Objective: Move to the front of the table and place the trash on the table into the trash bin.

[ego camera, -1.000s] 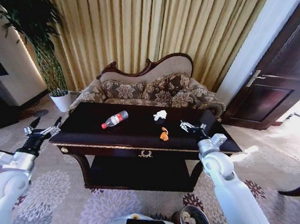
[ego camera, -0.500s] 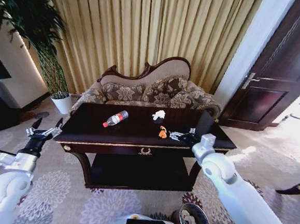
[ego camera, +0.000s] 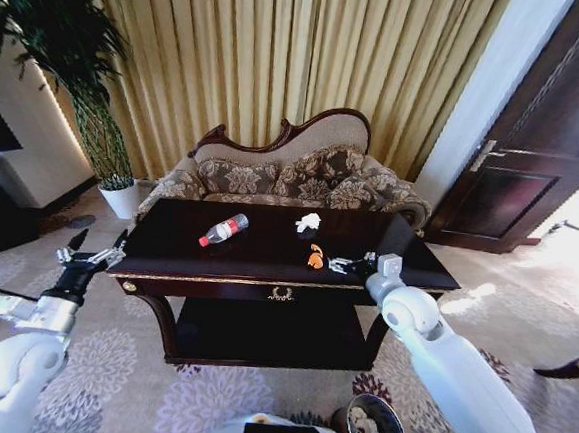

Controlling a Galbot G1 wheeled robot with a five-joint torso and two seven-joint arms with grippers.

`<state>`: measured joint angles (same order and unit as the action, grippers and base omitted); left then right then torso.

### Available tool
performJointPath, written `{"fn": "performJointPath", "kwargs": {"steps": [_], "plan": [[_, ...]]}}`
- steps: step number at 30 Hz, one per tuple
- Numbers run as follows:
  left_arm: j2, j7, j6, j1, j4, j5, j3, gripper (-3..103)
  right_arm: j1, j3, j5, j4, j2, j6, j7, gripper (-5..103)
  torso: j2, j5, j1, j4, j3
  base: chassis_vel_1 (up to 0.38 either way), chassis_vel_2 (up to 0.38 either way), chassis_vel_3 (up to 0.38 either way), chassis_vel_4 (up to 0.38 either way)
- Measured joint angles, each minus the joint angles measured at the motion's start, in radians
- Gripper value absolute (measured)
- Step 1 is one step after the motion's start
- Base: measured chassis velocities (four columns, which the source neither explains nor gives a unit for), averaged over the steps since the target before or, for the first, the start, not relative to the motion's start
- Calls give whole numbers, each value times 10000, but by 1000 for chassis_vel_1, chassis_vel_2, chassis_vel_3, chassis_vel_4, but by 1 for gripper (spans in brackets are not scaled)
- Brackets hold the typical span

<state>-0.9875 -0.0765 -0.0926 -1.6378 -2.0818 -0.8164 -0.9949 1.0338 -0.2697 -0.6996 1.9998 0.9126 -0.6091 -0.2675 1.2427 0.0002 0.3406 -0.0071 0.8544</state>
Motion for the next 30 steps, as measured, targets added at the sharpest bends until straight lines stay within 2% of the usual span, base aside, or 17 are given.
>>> {"fn": "performJointPath", "kwargs": {"steps": [6,12,13,14,16,19,24,30], "plan": [[22,25,53,-93,-73,3,-58,100,-239,329,-24,-246,214,-94,-232,100,1,0,-2,2,-2,0,0,0,0],[39,20,52,-177,-73,8,-105,100,-547,658,-291,-256,95,-551,-539,100,0,0,-1,0,-1,0,0,0,0],[39,18,52,-180,-73,12,-105,100,-643,701,-455,-219,54,-675,-657,100,0,-1,-1,0,-1,0,0,0,0],[40,18,52,-181,-73,33,-103,100,-945,822,-1127,-72,-73,-985,-1108,100,1,-1,-1,1,-1,0,0,0,0],[40,18,51,-173,-73,40,-89,100,-1255,1001,-1697,22,-231,-1083,-1441,100,1,-2,-2,1,-1,0,0,0,0],[60,24,51,-119,-73,44,-62,100,-1648,1296,-2060,16,-368,-1107,-1630,100,1,-1,-1,1,-1,0,0,0,0],[92,71,73,-115,-109,44,-52,100,-1884,1627,-2450,52,-578,-1108,-1597,100,0,-1,-1,1,-1,0,0,0,0],[93,75,75,-145,-109,44,-72,100,-1782,1894,-2242,93,-637,-1101,-1306,100,1,0,-2,1,-1,0,0,0,0]]}}
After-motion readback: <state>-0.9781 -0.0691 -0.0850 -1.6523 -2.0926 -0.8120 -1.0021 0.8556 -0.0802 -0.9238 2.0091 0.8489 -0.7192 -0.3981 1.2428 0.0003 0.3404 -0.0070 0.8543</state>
